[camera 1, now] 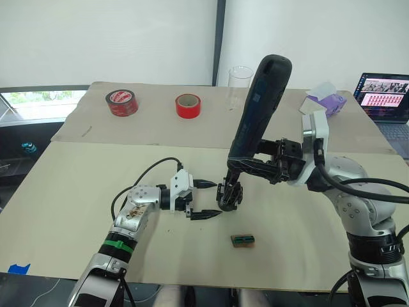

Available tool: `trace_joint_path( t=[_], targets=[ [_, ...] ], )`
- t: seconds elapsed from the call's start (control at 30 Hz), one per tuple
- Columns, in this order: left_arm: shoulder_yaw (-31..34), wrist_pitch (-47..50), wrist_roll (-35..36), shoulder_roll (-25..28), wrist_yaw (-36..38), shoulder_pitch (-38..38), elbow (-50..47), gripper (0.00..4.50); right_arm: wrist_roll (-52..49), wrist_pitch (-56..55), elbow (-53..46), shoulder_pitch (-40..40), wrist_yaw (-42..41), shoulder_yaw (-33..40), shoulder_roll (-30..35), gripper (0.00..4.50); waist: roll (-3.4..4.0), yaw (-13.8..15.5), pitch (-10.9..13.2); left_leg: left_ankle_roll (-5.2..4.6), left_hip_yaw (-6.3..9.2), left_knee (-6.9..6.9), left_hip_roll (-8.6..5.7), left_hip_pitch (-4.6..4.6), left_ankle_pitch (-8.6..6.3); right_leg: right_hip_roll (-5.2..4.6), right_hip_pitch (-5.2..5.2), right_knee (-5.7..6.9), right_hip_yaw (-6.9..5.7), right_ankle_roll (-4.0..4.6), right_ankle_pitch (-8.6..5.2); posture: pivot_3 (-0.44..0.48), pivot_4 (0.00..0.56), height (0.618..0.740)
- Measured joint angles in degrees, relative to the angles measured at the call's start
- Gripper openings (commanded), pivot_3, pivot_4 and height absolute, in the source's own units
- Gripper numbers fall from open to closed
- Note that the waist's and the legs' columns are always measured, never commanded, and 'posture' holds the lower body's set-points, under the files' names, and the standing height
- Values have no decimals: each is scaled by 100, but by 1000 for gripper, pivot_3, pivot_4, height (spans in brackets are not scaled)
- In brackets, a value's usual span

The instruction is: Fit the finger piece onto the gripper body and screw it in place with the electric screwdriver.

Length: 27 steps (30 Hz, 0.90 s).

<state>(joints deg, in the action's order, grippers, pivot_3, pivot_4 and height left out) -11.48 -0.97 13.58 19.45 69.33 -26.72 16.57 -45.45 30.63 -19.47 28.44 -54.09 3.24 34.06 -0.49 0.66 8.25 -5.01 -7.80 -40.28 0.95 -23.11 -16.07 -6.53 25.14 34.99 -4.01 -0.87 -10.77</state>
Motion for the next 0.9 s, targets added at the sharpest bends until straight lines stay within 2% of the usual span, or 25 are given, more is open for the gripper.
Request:
trace_joint_path(
  t=[0.9],
  targets=[
    [-81,-41,-26,-115,-24,-172,227,4500,158,-10,0,-57,-36,2,0,1920,0,-1,0,-4,0,-1,0,-2,-1,0,1,0,-1,0,0,0,150,740]
  ],
)
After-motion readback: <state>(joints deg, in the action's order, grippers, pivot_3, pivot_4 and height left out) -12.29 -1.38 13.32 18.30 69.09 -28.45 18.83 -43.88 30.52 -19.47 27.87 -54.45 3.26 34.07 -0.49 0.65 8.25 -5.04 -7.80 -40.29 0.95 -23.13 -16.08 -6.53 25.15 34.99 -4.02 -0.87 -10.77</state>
